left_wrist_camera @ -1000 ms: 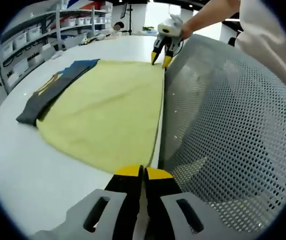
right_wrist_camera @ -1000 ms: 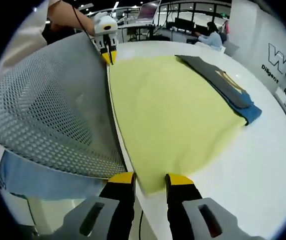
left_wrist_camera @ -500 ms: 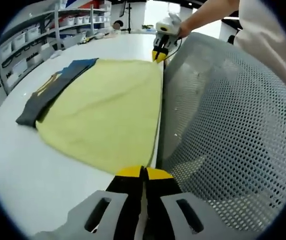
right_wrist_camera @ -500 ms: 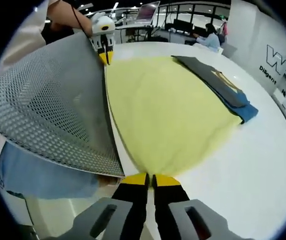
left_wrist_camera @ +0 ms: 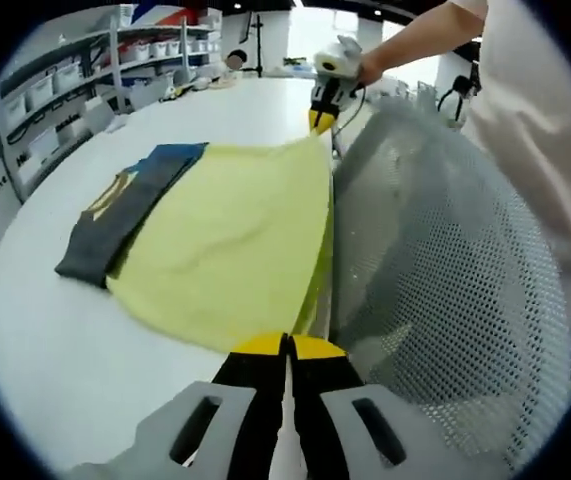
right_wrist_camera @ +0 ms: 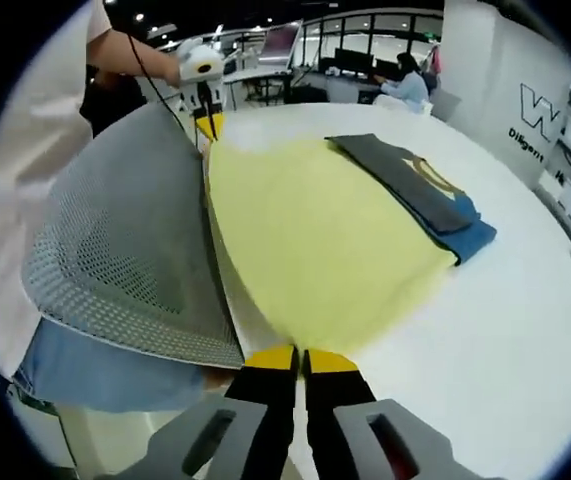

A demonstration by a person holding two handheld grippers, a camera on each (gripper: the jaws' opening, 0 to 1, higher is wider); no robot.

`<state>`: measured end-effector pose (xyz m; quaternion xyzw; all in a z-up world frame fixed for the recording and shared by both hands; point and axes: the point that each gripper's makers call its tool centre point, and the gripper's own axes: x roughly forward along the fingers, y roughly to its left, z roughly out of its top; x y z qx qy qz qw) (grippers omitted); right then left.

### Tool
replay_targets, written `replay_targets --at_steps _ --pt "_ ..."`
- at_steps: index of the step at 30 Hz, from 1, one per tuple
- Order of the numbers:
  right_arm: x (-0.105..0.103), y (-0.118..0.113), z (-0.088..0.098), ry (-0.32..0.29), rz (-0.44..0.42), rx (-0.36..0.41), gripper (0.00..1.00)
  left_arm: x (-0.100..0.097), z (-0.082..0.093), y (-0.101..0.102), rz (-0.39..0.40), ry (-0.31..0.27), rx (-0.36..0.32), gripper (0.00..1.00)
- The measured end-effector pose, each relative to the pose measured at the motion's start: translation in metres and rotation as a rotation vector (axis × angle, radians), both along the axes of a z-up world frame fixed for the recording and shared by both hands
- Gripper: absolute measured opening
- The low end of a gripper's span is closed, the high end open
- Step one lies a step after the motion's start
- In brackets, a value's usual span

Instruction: Fold the garment on the visible template until the final outline fits inside the template.

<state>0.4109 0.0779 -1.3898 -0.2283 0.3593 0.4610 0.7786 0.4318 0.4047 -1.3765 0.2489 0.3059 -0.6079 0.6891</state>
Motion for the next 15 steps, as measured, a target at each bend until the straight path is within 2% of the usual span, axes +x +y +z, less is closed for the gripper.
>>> replay_targets --at_steps 3,7,15 --pt "0.013 -0.001 0.015 -0.029 -0.014 0.008 0.00 0.018 0.019 -0.002 0.034 -0.026 -0.038 0.00" --pt "0.041 -0.003 0.038 -0.072 -0.048 0.037 0.00 0.044 0.044 -0.002 0.076 -0.057 -0.084 0.00" --pt "0.094 -0.006 0.076 -0.131 -0.068 0.059 0.00 0.093 0.076 0.000 0.121 -0.101 -0.107 0.00"
